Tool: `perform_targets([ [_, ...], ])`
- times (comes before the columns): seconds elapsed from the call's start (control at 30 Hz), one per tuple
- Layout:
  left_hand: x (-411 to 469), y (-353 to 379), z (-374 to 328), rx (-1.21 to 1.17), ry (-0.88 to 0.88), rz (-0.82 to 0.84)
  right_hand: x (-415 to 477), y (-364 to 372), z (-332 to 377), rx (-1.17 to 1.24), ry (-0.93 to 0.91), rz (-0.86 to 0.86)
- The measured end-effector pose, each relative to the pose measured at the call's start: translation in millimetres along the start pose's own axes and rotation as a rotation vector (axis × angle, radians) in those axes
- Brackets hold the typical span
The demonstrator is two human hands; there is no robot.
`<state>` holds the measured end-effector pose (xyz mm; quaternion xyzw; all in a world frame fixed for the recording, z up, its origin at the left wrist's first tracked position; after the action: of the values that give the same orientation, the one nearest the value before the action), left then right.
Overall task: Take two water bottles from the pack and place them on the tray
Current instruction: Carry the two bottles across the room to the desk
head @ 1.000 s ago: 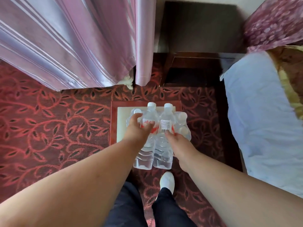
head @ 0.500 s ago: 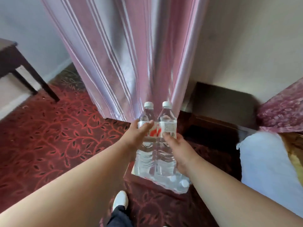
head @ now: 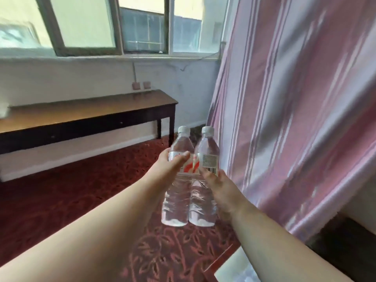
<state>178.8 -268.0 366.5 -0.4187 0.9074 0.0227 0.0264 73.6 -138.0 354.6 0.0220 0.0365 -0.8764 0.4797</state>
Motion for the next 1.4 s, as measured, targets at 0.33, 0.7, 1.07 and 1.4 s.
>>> perform_targets([
  [0.33,-62,-339,-2,-0.119,0.003,-0.278,54,341,9,0.067,0.084,0.353],
  [0.7,-49,-617,4,-0.098,-0.045,-0.372,121,616,11,0.238,0.187,0.551],
  [1.07,107,-792,15,-0.090,-0.056,-0.397,325,781,-2,0.227,0.192,0.758],
  [1.4,251,-936,-20,-0.265,-0.069,-0.594,515,914,41,0.177,0.215,0.918],
])
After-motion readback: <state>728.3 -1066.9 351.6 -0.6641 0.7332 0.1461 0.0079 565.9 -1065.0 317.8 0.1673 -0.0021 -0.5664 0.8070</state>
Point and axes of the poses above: each hand's wrist, its own x-axis towards the middle knuckle, its own y-axis out of the palm, z = x × y, the point moved 6 cm from there along x, towards the middle knuckle, and after that the axes turned 3 degrees about -z, right-handed, at the moved point
